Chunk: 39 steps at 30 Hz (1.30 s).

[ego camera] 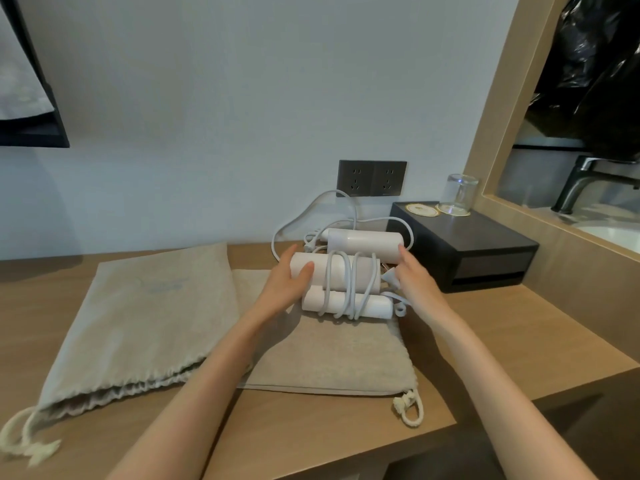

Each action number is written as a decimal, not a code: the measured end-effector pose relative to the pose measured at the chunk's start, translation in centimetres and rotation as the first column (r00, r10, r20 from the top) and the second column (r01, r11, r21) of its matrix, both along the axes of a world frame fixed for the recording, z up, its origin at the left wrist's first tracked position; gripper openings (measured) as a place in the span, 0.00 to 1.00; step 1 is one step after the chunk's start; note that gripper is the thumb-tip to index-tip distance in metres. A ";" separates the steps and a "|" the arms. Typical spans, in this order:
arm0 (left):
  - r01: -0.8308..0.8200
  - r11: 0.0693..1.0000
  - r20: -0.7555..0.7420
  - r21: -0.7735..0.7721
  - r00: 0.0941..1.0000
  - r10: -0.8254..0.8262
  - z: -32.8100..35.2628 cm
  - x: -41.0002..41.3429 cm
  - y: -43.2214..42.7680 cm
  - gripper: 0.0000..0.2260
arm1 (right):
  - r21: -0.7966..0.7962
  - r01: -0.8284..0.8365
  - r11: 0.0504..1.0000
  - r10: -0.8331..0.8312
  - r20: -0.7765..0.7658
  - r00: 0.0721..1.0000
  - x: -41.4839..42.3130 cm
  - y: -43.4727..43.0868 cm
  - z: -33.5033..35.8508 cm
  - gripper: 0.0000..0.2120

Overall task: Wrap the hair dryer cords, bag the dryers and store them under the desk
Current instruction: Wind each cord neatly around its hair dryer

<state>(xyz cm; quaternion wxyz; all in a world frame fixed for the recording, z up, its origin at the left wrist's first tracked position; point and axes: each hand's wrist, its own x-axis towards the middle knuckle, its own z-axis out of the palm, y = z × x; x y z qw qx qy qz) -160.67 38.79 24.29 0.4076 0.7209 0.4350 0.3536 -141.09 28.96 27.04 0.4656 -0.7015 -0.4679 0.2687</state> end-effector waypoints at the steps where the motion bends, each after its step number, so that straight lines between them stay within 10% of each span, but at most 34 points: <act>1: -0.013 0.999 0.035 -0.051 0.999 0.015 -0.1 0.1 0.1 0.26 | 0.004 0.041 0.999 -0.041 -0.018 0.999 0.4 0.2 0.1 0.24; 17: 0.003 0.957 0.417 -0.290 0.900 0.124 -1.3 1.9 -0.7 0.41 | 0.174 -0.010 0.985 0.042 -0.178 0.983 -0.9 0.9 -1.8 0.21; 23: -0.044 0.987 0.312 -0.155 0.946 0.091 0.3 2.2 -1.2 0.24 | 0.216 0.077 0.973 -0.033 -0.202 0.979 -1.0 0.1 -1.7 0.22; 39: 0.001 0.990 0.127 -0.143 0.992 0.017 1.1 14.7 -7.6 0.31 | 0.186 0.207 0.961 -0.176 -0.169 0.970 9.6 -8.4 -1.9 0.17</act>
